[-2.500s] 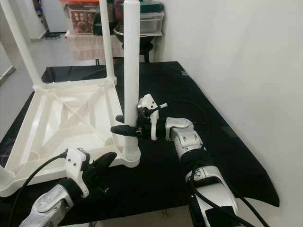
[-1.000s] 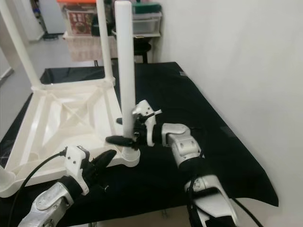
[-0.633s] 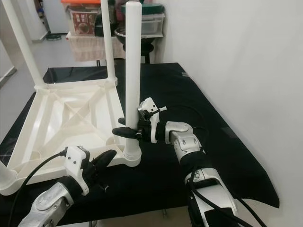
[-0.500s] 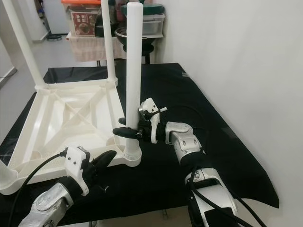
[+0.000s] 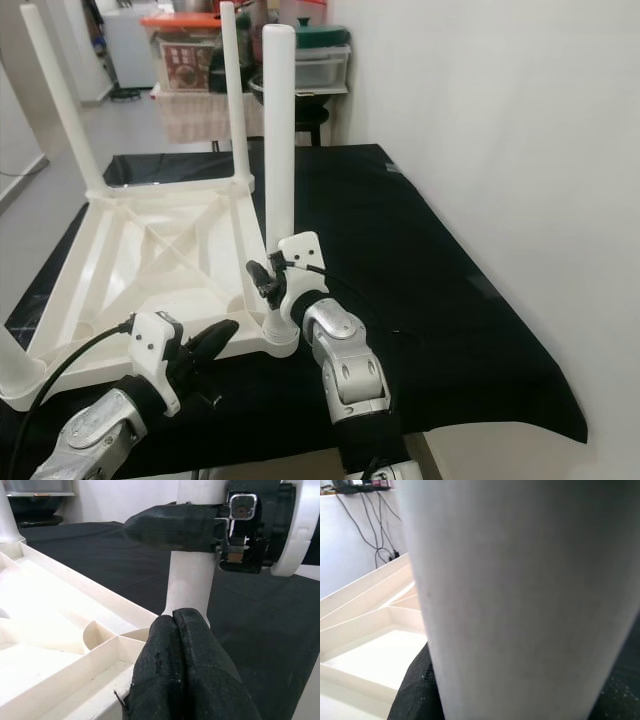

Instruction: Building children table

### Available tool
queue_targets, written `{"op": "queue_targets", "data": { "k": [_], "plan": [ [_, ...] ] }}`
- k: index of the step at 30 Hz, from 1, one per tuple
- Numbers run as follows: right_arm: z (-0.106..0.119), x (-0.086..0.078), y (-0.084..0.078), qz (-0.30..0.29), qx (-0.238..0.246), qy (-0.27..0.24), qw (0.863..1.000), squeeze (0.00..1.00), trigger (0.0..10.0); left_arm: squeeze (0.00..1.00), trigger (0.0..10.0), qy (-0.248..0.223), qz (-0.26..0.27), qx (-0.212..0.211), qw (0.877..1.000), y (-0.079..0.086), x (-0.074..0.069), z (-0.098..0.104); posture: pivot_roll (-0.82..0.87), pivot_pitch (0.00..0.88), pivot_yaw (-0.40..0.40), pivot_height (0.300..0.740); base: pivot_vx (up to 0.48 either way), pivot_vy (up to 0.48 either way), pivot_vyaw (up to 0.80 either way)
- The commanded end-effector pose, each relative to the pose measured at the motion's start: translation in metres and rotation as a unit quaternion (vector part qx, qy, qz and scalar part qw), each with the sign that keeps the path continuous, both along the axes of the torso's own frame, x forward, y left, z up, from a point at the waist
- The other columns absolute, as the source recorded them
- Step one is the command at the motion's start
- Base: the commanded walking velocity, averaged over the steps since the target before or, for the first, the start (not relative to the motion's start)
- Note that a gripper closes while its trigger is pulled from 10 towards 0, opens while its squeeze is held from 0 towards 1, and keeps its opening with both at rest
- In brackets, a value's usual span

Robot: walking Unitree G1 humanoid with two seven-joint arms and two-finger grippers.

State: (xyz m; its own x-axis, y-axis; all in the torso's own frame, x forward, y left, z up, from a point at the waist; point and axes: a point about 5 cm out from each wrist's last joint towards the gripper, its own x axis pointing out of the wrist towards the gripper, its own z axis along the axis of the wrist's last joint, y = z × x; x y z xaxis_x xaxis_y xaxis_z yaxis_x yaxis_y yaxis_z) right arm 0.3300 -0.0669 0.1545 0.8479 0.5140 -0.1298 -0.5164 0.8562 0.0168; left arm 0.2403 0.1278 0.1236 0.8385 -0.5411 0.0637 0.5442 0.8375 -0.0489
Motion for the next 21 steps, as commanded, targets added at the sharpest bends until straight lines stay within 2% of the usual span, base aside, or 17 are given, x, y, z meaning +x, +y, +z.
{"op": "queue_targets", "data": {
  "k": [1, 2, 3, 5, 6, 8, 9, 11, 12, 14, 15, 16, 17, 18, 19, 21],
  "plan": [
    [-0.030, 0.000, -0.005, -0.013, -0.016, 0.076, 0.997, 0.00, 0.0, 0.00, 10.0, 0.003, -0.007, 0.002, 1.000, -0.001, 0.001, 0.000, 0.03, 0.000, -0.033, 0.740, 0.000, 0.000, 0.00],
    [-0.030, 0.000, -0.005, -0.013, -0.016, 0.076, 0.997, 0.00, 0.0, 0.00, 10.0, 0.003, -0.007, 0.002, 1.000, -0.001, 0.001, 0.000, 0.03, 0.000, -0.033, 0.740, 0.000, 0.000, 0.00],
    [-0.030, -0.002, -0.002, -0.006, -0.022, 0.078, 0.997, 0.00, 10.0, 0.00, 10.0, 0.002, -0.004, 0.002, 1.000, -0.002, 0.001, 0.000, 0.03, 0.000, -0.033, 0.740, 0.000, 0.000, 0.00],
    [-0.028, -0.007, 0.004, 0.005, -0.029, 0.077, 0.997, 0.00, 10.0, 0.00, 10.0, 0.001, -0.001, 0.003, 1.000, -0.002, 0.001, 0.000, 0.03, 0.000, -0.033, 0.740, 0.000, 0.000, 0.00],
    [-0.026, -0.011, 0.009, 0.027, -0.022, 0.080, 0.996, 1.00, 10.0, 0.00, 10.0, 0.001, 0.000, 0.002, 1.000, -0.002, 0.001, 0.000, 0.02, 0.000, -0.034, 0.740, 0.000, 0.000, 0.00],
    [-0.020, -0.012, 0.011, 0.063, -0.017, 0.072, 0.995, 1.00, 10.0, 0.00, 10.0, 0.002, -0.001, 0.000, 1.000, -0.003, 0.002, -0.001, 0.02, 0.000, -0.033, 0.740, 0.000, 0.000, 0.00],
    [-0.020, -0.012, 0.011, 0.063, -0.017, 0.072, 0.995, 1.00, 10.0, 0.00, 10.0, 0.002, -0.001, 0.000, 1.000, -0.003, 0.002, -0.001, 0.02, 0.000, -0.033, 0.740, 0.000, 0.000, 0.00],
    [-0.008, -0.009, 0.012, 0.107, -0.002, 0.048, 0.993, 1.00, 10.0, 0.00, 10.0, 0.004, -0.005, -0.001, 1.000, -0.003, 0.002, -0.001, 0.02, 0.000, -0.031, 0.740, 0.000, 0.000, 0.00],
    [-0.008, -0.009, 0.012, 0.107, -0.002, 0.048, 0.993, 1.00, 10.0, 0.00, 10.0, 0.004, -0.005, -0.001, 1.000, -0.003, 0.002, -0.001, 0.02, 0.000, -0.031, 0.740, 0.000, 0.000, 0.00],
    [0.007, -0.001, 0.007, 0.170, 0.007, 0.009, 0.985, 1.00, 10.0, 0.00, 10.0, 0.005, -0.008, -0.002, 1.000, -0.004, 0.002, -0.002, 0.02, 0.000, -0.034, 0.740, 0.000, 0.000, 0.00],
    [0.013, 0.003, 0.003, 0.202, 0.006, -0.006, 0.979, 0.96, 10.0, 0.00, 10.0, 0.005, -0.009, -0.002, 1.000, -0.005, 0.001, -0.002, 0.02, 0.000, -0.038, 0.740, 0.000, 0.000, 0.00],
    [0.013, 0.003, 0.003, 0.202, 0.006, -0.006, 0.979, 0.96, 10.0, 0.00, 10.0, 0.005, -0.009, -0.002, 1.000, -0.005, 0.001, -0.002, 0.02, 0.000, -0.038, 0.740, 0.000, 0.000, 0.00],
    [0.018, 0.005, 0.000, 0.231, 0.002, -0.016, 0.973, 0.50, 10.0, 0.00, 10.0, 0.005, -0.009, -0.002, 1.000, -0.005, 0.001, -0.002, 0.02, 0.000, -0.038, 0.740, 0.000, 0.000, 0.00],
    [0.022, 0.007, -0.004, 0.266, -0.007, -0.024, 0.964, 0.00, 10.0, 0.00, 10.0, 0.005, -0.008, -0.002, 1.000, -0.005, 0.001, -0.002, 0.02, 0.000, -0.038, 0.740, 0.000, 0.000, 0.00],
    [0.022, 0.007, -0.004, 0.266, -0.007, -0.024, 0.964, 0.00, 10.0, 0.00, 10.0, 0.005, -0.008, -0.002, 1.000, -0.005, 0.001, -0.002, 0.02, 0.000, -0.038, 0.740, 0.000, 0.000, 0.00],
    [0.026, 0.009, -0.011, 0.313, -0.019, -0.021, 0.949, 0.00, 10.0, 0.00, 10.0, 0.004, -0.007, -0.003, 1.000, -0.005, 0.001, -0.002, 0.03, 0.000, -0.040, 0.740, 0.000, 0.000, 0.00]
  ]
}}
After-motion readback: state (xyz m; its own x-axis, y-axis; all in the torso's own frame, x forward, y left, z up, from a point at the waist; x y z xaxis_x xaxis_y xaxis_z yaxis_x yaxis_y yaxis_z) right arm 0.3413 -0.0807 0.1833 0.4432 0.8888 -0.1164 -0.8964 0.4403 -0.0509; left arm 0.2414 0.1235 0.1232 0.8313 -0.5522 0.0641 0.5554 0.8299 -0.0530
